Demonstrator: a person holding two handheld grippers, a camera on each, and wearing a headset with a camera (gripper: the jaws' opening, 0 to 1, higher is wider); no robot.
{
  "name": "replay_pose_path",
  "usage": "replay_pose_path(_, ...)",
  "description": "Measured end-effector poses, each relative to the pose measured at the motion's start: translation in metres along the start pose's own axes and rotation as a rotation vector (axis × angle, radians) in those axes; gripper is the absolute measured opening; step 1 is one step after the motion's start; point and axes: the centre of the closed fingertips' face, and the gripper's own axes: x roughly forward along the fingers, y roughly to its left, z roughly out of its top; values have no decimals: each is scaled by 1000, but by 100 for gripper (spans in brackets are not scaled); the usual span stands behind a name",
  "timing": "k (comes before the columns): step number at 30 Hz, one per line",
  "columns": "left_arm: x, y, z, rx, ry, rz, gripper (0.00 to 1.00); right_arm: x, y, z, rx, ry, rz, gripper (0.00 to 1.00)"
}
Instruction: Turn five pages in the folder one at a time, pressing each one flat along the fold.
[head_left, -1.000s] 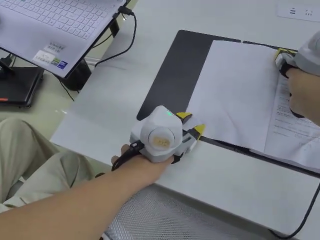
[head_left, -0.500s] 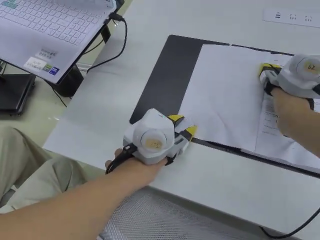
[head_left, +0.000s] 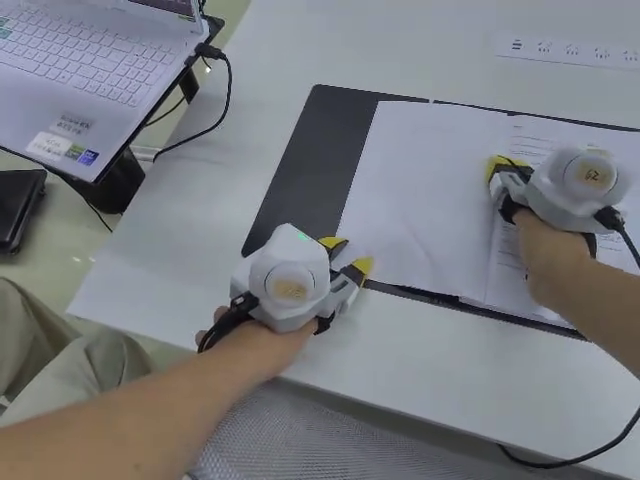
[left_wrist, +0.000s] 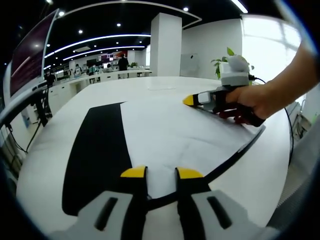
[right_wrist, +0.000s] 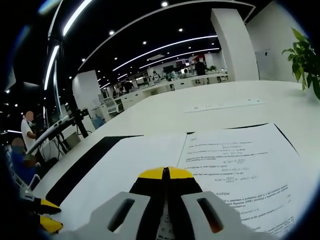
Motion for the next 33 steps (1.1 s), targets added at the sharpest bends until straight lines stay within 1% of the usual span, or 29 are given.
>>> replay_pose_path(12, 1, -1, 0, -4, -1, 1, 21, -23, 8, -6, 23, 22, 11, 0)
replay_pose_path(19, 2, 0, 0, -8, -2, 1, 21, -37, 9, -10, 64, 30, 5, 0)
replay_pose_path(21, 3, 0, -1, -8, -2, 1, 21, -44, 10, -15, 62, 36, 7, 0)
replay_pose_path(22, 3, 0, -1, -9, -3, 1, 21, -48, 12, -18, 48, 43, 9, 0)
replay_pose_path(25, 4, 0, -1, -8, -2, 1, 21, -54, 12, -22, 36, 55, 10, 0)
replay_pose_path(33, 3, -1, 0, -10, -1, 2, 20, -70, 16, -33, 38, 78, 16, 0)
